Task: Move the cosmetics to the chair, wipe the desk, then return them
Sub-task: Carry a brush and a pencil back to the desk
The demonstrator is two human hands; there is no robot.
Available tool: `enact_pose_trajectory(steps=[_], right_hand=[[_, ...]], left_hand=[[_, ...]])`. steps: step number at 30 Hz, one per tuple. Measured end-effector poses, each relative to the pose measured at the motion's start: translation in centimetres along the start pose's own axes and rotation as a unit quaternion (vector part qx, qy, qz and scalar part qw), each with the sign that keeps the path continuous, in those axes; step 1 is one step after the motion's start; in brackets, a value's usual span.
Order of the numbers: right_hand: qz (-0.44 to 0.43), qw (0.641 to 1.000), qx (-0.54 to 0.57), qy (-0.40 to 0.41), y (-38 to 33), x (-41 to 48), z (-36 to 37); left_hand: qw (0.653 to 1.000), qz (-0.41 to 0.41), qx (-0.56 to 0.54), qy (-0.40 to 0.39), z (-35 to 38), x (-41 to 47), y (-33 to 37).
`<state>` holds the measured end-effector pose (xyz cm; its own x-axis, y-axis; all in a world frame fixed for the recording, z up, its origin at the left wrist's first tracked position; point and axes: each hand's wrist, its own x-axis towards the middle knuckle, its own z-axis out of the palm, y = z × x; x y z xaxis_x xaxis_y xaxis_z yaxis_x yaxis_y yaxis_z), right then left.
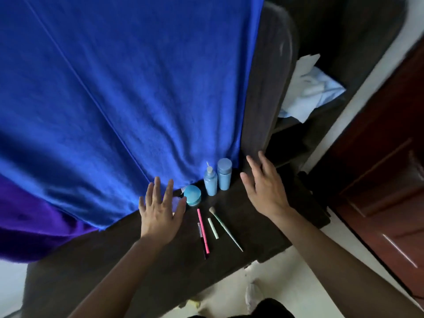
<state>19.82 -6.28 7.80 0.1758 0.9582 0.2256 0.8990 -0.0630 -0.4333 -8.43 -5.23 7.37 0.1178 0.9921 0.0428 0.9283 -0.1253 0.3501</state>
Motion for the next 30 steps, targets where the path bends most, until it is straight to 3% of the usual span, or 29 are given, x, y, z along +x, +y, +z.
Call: enact_pose_trajectory(steps=[3, 8, 15, 20, 30], right_hand=[[0.016, 0.997, -0.04, 0.061, 0.1, -3.0, -2.9], [0.123, 0.972, -0.134, 0.147, 1.5, -12.8, -8.6], [0.246, 0.909, -0.204, 0.268, 4.2, -29.4, -19.2], [0.348, 0.849, -0.204, 0.341, 6.1, -42.3, -24.7], [0.499, 0.745, -0.243, 0.371, 13.0, -74.2, -35.2]], left_hand=[[0.992, 0.122, 0.015, 0.025, -1.5, 0.1, 1.0], [0.958, 0.286, 0.005, 0.02, -0.9, -0.3, 6.4], [0.863, 0.501, -0.056, -0.008, -0.7, -8.4, 20.7], [0.809, 0.578, -0.1, -0.033, 0.1, -18.5, 30.2], [0.71, 0.682, -0.137, -0.107, 7.6, -48.0, 47.5]])
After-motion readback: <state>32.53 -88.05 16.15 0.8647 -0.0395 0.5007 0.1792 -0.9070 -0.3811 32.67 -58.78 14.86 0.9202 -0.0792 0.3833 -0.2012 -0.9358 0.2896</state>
